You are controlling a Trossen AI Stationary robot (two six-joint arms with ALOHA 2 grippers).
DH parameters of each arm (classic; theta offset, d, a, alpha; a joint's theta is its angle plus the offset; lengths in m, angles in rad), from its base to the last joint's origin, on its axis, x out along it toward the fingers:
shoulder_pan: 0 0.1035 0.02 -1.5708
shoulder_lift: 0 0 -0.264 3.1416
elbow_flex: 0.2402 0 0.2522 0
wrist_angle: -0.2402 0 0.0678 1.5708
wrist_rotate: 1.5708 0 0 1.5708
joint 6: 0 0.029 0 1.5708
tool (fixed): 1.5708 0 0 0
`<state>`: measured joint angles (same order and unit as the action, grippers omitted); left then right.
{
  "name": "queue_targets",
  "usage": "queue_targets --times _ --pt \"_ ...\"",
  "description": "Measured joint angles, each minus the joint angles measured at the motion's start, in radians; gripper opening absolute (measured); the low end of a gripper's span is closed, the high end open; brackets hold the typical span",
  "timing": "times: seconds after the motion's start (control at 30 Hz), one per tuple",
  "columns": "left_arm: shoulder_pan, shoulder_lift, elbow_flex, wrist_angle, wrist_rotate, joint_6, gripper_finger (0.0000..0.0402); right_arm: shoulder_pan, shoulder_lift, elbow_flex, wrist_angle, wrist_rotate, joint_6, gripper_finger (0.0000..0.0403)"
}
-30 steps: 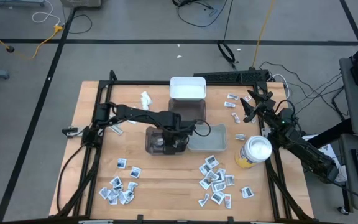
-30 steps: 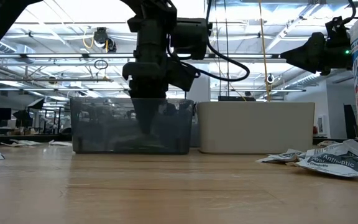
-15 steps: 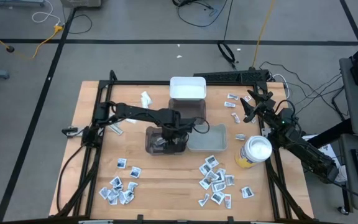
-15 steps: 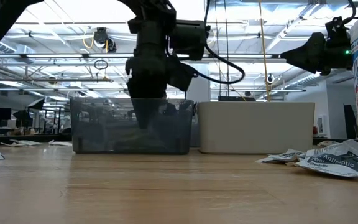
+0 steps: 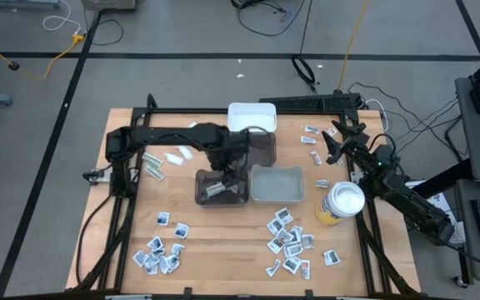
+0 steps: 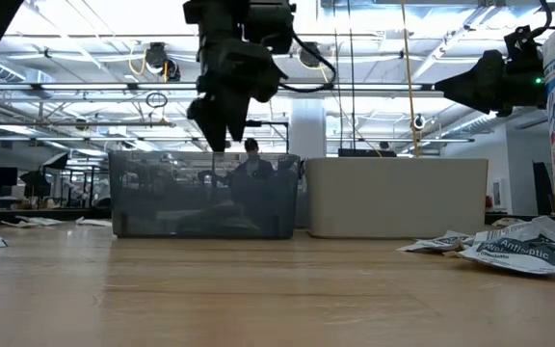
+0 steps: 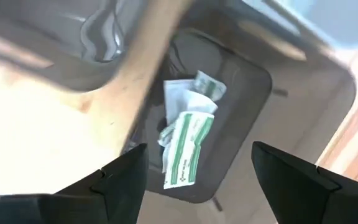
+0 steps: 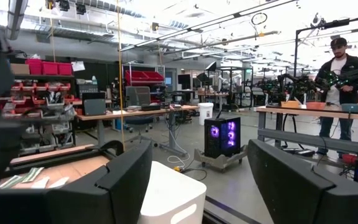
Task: Pick & Place First Aid Supplies
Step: Put the white bandage into the bottom black bin
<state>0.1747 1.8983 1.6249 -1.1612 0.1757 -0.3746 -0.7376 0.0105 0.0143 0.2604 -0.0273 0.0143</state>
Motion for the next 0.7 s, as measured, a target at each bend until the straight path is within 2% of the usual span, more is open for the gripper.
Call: queue_targets --times 0.4,0.53,0.7 --pt "0.095 -0.043 0.0 -0.119 0.012 -0.523 0.026 0.0 0.0 0.0 0.0 0.0 0.0 0.0263" --pt "0.105 -0.043 0.0 -0.136 0.017 -0.545 0.0259 0.0 0.0 0.0 0.0 0.0 0.0 0.0263" --pt "0.188 -0.043 0.0 -0.148 0.014 -0.537 0.027 0.0 0.0 0.0 0.0 0.0 0.0 0.0263"
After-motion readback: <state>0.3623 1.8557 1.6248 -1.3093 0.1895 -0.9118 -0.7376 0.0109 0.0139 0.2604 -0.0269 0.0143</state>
